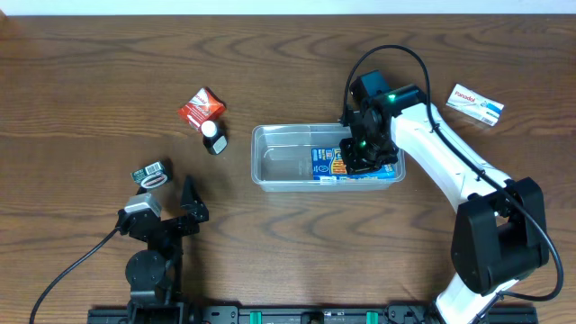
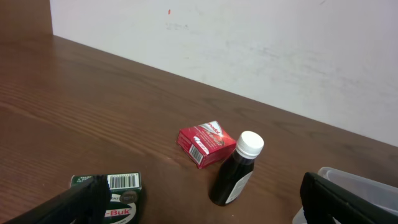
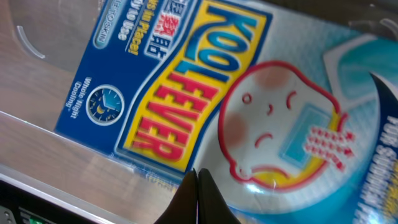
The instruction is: Pack container
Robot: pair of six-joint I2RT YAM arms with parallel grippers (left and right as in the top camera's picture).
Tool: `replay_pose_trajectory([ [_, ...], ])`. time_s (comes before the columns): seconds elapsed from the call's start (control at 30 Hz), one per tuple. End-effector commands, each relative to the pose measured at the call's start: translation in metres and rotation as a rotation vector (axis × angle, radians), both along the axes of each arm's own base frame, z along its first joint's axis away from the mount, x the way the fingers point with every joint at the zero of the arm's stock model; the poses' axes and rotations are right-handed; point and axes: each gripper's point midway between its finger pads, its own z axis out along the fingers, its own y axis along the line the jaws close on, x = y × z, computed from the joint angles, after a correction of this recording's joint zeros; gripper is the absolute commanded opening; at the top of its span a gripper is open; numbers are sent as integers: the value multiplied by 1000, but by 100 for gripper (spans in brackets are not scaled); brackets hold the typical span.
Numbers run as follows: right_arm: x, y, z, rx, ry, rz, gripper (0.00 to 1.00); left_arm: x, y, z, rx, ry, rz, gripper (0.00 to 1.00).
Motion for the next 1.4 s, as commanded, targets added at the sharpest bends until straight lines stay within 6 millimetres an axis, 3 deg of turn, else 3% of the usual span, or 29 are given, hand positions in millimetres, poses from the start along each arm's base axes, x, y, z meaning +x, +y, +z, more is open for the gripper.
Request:
replay_pose_trajectory([
  [0.0,-3,0,-4,-21,13,1,2,-1,2,-18,-4,52,13,98],
  [0.17,-3,-2,-5,-37,9,1,2,-1,2,-18,-4,52,13,98],
  [0.3,9,-4,0,-32,-33,-13,1,-1,2,-18,-4,52,13,98],
  [0.4,25,-6,19,-7,-79,-40,2,-1,2,-18,-4,52,13,98],
  [0.5,46,-11,57,21,-153,-72,9,-1,2,-18,-4,52,13,98],
  [0.57,62,-16,85,41,-219,-93,22,-1,2,-18,-4,52,13,98],
  [0.63,80,-27,112,54,-298,-129,45,-1,2,-18,-4,52,13,98],
  [0.7,98,-44,134,49,-371,-177,63,-1,2,-18,-4,52,13,98],
  [0.77,110,-67,144,20,-416,-233,77,-1,2,-18,-4,52,13,98],
  [0.83,118,-98,144,-26,-430,-310,86,-1,2,-18,-4,52,13,98],
  [1.1,146,-195,114,-102,-421,-455,90,-1,2,-18,-4,52,13,98],
  [1.2,162,-218,99,-149,-455,-395,95,-1,2,-18,-4,52,13,98],
  [1.37,184,-243,57,-270,-464,-173,99,-1,2,-18,-4,52,13,98],
])
